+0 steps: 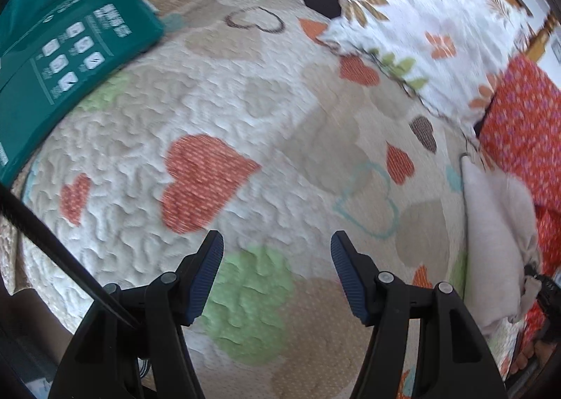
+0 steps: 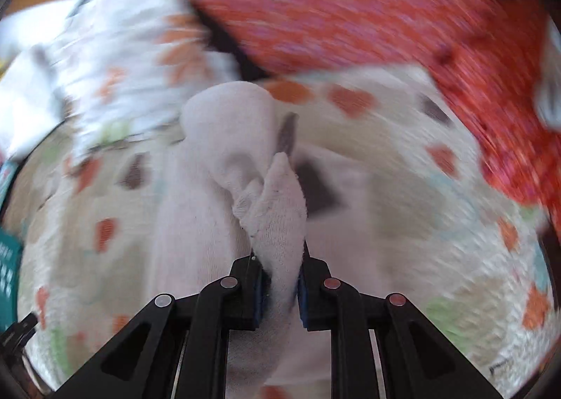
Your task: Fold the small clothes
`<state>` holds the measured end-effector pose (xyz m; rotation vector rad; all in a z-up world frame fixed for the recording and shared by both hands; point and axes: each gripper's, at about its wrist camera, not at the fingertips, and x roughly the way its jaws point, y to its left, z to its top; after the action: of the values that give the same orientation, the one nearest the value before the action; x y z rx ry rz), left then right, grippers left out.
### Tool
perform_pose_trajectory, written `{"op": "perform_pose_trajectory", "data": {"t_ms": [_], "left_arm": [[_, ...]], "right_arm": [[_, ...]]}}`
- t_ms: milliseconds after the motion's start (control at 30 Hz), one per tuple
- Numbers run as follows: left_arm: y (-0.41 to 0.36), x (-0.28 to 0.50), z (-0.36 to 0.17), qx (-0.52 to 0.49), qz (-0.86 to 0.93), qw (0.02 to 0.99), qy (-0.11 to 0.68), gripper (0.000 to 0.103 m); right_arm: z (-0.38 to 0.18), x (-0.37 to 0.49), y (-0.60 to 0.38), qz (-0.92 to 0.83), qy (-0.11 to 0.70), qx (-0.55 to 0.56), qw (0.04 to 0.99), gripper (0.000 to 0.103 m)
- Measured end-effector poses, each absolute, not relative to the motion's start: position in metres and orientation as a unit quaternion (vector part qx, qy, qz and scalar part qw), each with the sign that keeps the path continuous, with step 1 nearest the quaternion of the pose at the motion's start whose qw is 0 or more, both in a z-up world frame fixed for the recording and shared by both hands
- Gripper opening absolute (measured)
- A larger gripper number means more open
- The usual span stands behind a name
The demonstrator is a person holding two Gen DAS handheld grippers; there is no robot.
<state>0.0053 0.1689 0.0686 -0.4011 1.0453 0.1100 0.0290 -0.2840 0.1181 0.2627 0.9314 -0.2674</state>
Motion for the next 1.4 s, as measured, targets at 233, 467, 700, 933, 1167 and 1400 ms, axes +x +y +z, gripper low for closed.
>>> {"op": "perform_pose_trajectory", "data": {"t_ms": [233, 467, 700, 933, 1167, 1400], "left_arm": [[0.137, 0.012, 0.062, -0.171, 0.028, 0.843, 0.509, 0.063], [0.108, 0.013, 0.063, -0.143, -0.002, 0.848, 0.510, 0.063], [0.058, 0.014, 0.062, -0.156, -0.072, 0.845, 0.506, 0.065], [-0.023, 0.028, 0.058, -0.153, -0.164, 0.825, 0.518, 0.065], [-0.082, 0.041, 0.047, -0.133, -0.182, 0.817, 0.531, 0.077], [-0.098, 0.050, 0.031, -0.128, -0.170, 0.811, 0.545, 0.080]], "right_arm": [[0.061, 0.012, -0.340, -0.115, 0.483, 0.213, 0.841, 0.020], [0.105, -0.015, -0.354, -0.119, 0.433, 0.210, 0.869, 0.051], [0.095, 0.002, -0.352, -0.114, 0.449, 0.174, 0.869, 0.056], [0.066, 0.042, -0.356, -0.075, 0.481, 0.211, 0.848, 0.019], [0.088, 0.049, -0.363, 0.024, 0.425, 0.257, 0.868, 0.014], [0.060, 0.049, -0.361, 0.002, 0.448, 0.199, 0.872, 0.019]]}}
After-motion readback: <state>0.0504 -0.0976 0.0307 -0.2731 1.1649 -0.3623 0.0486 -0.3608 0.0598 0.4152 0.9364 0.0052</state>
